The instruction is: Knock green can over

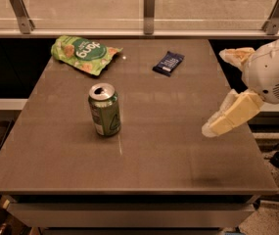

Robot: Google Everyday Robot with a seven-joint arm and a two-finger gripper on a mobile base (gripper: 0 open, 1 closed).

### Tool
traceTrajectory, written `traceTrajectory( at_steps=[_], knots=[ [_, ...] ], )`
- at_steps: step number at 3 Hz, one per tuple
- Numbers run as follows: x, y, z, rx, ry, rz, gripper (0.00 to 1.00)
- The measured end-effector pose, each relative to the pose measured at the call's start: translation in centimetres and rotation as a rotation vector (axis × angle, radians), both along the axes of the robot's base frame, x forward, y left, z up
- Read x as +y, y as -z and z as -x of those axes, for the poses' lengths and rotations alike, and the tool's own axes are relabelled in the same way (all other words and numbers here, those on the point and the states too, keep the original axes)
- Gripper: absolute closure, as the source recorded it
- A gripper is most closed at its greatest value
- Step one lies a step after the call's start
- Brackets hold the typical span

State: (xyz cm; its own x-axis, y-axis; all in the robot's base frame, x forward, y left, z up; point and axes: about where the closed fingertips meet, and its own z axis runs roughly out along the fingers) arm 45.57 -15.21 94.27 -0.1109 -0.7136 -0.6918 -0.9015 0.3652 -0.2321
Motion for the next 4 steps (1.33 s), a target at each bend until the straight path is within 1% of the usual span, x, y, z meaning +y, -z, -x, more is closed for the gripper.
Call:
traceTrajectory(
  at_steps=[1,2,3,4],
  knots=[
    [0.5,0.6,0.1,0.016,-0.009,-0.044,0.00],
    [1.4,1.7,0.9,0.031,-0.026,-0.103,0.00],
    [2.1,2.6,2.0,0.027,-0.030,-0.152,0.00],
    [3.4,4.2,2.6,0.022,-0.022,-0.220,0.00]
  ],
)
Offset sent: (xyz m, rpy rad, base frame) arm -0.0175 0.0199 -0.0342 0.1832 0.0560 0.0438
